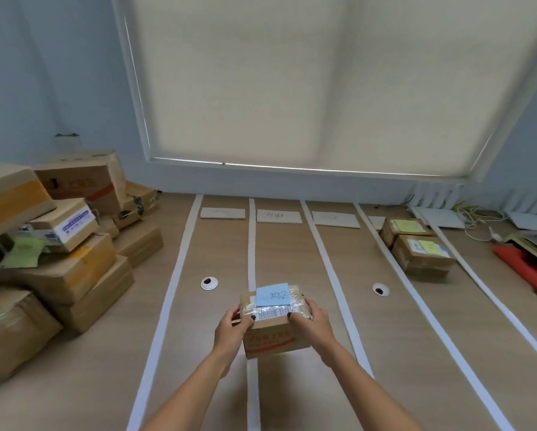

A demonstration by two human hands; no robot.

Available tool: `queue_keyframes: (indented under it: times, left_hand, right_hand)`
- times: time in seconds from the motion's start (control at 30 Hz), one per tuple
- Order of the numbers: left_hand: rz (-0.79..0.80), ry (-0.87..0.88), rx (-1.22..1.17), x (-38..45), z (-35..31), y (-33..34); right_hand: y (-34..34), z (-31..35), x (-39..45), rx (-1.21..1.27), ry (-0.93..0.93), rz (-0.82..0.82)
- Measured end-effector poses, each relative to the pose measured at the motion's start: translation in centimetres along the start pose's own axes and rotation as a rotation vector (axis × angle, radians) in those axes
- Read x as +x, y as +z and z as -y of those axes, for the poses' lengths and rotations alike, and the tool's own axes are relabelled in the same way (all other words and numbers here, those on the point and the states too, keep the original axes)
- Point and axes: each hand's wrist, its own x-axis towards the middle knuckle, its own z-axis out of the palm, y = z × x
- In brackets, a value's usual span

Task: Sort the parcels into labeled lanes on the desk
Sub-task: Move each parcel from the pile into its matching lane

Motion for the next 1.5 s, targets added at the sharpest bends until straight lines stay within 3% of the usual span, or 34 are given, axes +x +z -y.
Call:
queue_keyframes:
  times: [0.17, 0.3, 0.67, 1.07, 1.3, 1.5]
  left_hand:
    - [0.002, -0.030, -0.034, 0.4, -2.2, 13.9]
    - [0.021, -0.052, -0.024, 1.8, -3.9, 21.3]
    - [0.042, -0.024, 0.022, 11.2, -7.9, 32.4]
    - [-0.023, 0.078, 0.005, 30.1, -11.7, 38.9]
    - [-0.025, 0.112, 0.080, 41.5, -8.1, 40.5]
    - [0.005, 0.188, 0.081, 45.0, -6.7, 40.2]
  right_hand:
    - [-12.1, -2.8, 4.7, -0.028, -0.001, 0.023]
    - [-18.8, -5.0, 7.8, 0.010, 0.045, 0.022]
    - [-26.4, -6.6, 18.9, 0.111, 0.084, -0.059]
    - [-27.8, -5.3, 39.4, 0.231, 0.018, -0.026]
    - [-24.1, -8.4, 50.1, 0.185, -0.038, 0.027]
    - [-22.3, -10.8, 53.8, 0.174, -0.070, -0.045]
